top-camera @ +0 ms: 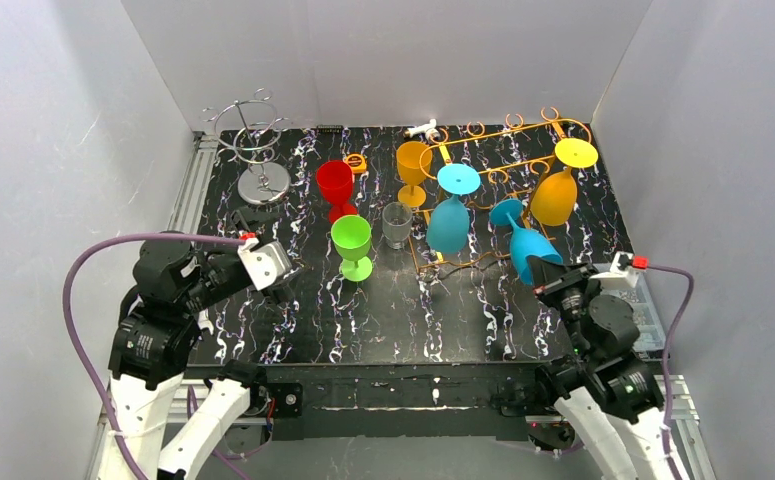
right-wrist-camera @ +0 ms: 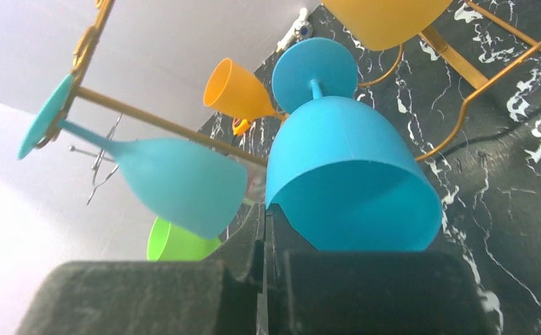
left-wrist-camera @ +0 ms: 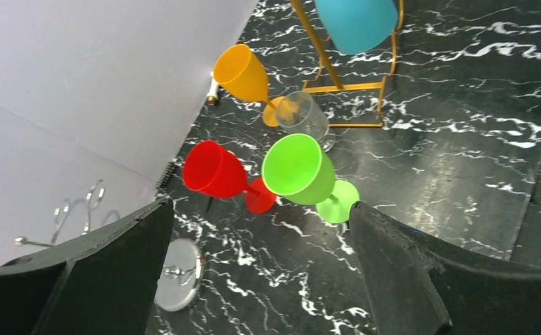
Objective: Place the wine glass upside down on the wine glass rack
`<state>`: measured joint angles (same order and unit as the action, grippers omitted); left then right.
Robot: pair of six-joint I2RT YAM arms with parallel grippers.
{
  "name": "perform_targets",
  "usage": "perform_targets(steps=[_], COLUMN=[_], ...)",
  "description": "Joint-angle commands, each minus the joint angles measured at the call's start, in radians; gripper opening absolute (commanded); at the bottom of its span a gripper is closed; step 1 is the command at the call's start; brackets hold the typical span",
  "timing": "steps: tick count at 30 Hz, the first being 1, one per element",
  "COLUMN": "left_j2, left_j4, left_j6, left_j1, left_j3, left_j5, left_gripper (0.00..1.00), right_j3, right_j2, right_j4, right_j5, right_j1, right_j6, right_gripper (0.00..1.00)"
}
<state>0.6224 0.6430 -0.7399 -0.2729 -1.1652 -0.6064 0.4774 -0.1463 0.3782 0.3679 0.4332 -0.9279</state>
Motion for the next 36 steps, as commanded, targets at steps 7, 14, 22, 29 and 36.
perform_targets(steps=[7,14,22,29,36], left_j2=[0.045,0.108,0.263,0.378,0.434], left_j4=[0.047,-0.03,-0.189,-0.215,-0.339], left_j6=[0.214,0.339,0.59,0.589,0.622], left_j1=[-0.001,-0.001,-0.059,-0.295,-0.39], left_j3=[-0.025,-0.025,-0.079,-0.122,-0.13], left_j5=[-0.189,-0.279,-0.341,-0.21,-0.056], left_gripper=[0.91,0.98,0.98,0.98,0.98], right_j3=[0.333,0.429,0.446,0.465,0.425], right_j2=[0.028,-0.031,-0.046,-0.068,-0.07], right_j4=[0.398,0.319,0.136,-0.085,-0.273], right_j5=[-0.302,-0.723,-1.049,-1.194,-1.189], right_j1=[-0.138,-0.281,-0.418,-0.539,-0.597], right_j6=[0.064,0.105,0.079,-0.065,-0.2], right_gripper=[0.01,0.01,0.01,0.01,0.01])
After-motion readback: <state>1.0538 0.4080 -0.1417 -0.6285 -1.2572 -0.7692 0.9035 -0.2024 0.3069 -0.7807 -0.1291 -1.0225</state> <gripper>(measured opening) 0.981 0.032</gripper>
